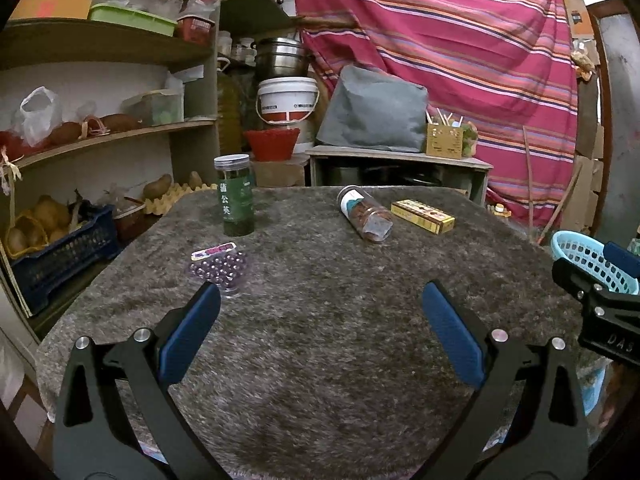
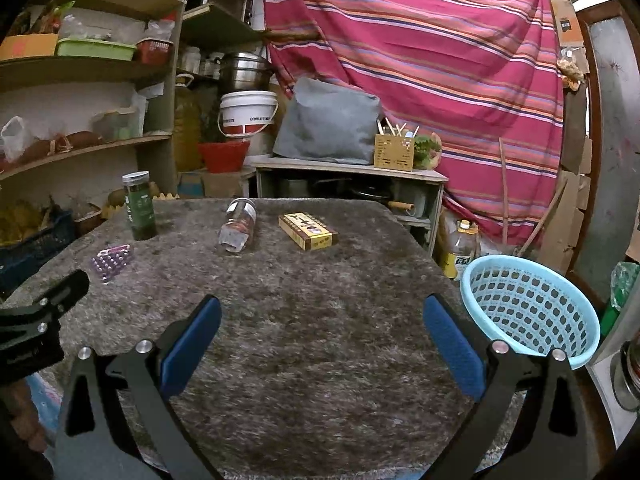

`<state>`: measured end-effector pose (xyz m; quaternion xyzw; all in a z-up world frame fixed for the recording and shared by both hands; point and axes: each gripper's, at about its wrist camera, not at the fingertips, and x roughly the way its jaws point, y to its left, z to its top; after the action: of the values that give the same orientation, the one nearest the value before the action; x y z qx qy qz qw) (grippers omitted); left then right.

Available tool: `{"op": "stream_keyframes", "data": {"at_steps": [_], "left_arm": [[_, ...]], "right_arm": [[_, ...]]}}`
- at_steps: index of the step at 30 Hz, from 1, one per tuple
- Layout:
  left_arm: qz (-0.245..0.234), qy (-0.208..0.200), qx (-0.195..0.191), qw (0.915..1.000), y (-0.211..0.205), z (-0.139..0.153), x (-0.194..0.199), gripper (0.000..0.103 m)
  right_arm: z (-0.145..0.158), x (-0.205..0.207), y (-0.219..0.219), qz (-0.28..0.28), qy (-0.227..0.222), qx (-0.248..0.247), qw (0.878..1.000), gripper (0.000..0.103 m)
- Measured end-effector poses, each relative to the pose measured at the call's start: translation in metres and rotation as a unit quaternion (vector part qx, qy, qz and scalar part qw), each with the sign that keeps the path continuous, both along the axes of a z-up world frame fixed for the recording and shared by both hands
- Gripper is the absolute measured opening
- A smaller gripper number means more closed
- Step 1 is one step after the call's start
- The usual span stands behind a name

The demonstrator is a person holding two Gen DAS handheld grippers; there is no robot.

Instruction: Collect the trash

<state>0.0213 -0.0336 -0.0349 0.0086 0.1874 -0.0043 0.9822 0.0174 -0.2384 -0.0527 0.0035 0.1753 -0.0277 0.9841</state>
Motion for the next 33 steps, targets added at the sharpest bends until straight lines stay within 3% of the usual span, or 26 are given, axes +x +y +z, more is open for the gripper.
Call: {"op": "stream_keyframes", "data": {"at_steps": [33], "left_arm": [[0.016,-0.007,0.016,0.9997,0.0027,0.0034,-0.0014,0.098]], "right_arm": [[0.0001,0.0027,0.0074,0.003,-0.002,-0.001,1.000,0.099]]}}
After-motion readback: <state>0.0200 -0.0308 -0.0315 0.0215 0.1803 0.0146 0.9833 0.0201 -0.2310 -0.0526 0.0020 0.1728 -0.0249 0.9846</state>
